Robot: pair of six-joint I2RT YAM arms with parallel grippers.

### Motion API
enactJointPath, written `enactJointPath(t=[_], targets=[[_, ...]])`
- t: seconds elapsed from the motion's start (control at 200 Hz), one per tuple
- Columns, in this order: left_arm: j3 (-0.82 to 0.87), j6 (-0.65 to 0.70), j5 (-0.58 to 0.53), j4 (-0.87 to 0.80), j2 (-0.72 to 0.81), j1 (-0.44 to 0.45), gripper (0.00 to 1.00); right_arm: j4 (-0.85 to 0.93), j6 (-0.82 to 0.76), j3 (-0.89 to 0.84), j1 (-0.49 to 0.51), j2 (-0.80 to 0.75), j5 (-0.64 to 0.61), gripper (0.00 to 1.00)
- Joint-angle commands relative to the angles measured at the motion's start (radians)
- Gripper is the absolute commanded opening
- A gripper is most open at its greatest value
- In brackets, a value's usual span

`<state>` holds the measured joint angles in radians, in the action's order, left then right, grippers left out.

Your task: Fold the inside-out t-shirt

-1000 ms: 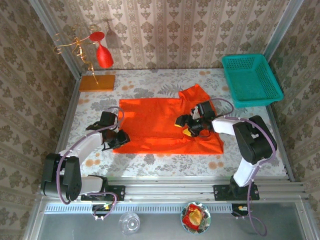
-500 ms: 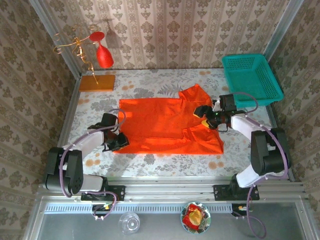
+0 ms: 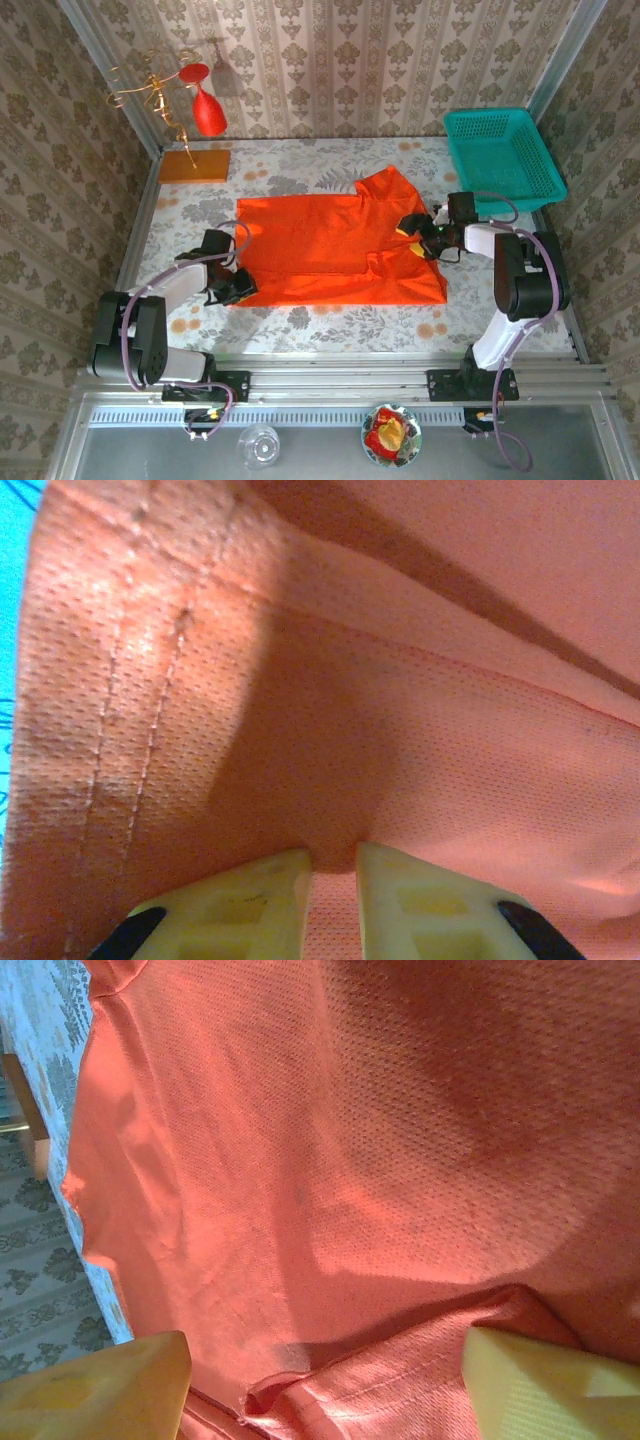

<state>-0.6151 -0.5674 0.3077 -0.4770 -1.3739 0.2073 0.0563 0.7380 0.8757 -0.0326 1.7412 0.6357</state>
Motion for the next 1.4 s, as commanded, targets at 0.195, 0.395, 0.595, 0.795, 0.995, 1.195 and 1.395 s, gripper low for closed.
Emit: enactJointPath(t=[0.195,0.395,0.595,0.795,0.995,1.195,1.395], targets=[[0.035,0.018,-0.028,-0.011,-0.017,-0.008,0.22,0.21,-0.069,-0.072,-0.008,-0.268,0.028,0.77],[0.031,0.02,-0.031,-0.009,-0.019,-0.008,0.22,0.173,-0.083,-0.198,-0.021,-0.286,0.021,0.78],[0.04,0.017,-0.036,-0.001,-0.023,-0.01,0.22,0.029,-0.056,-0.28,-0.108,-0.184,0.018,0.77],[0.045,0.01,-0.031,-0.003,-0.012,-0.016,0.22,0.06,-0.055,-0.265,-0.136,-0.201,0.007,0.76],[0.024,-0.004,-0.01,-0.011,0.047,-0.016,0.22,0.221,-0.077,-0.249,-0.136,-0.398,0.03,0.77],[-0.001,-0.008,-0.005,-0.028,0.066,-0.016,0.22,0.281,-0.064,-0.33,-0.136,-0.51,0.075,0.79],[0.0,-0.014,-0.012,-0.009,0.0,-0.019,0.22,0.227,-0.033,-0.411,-0.137,-0.524,0.017,0.78]])
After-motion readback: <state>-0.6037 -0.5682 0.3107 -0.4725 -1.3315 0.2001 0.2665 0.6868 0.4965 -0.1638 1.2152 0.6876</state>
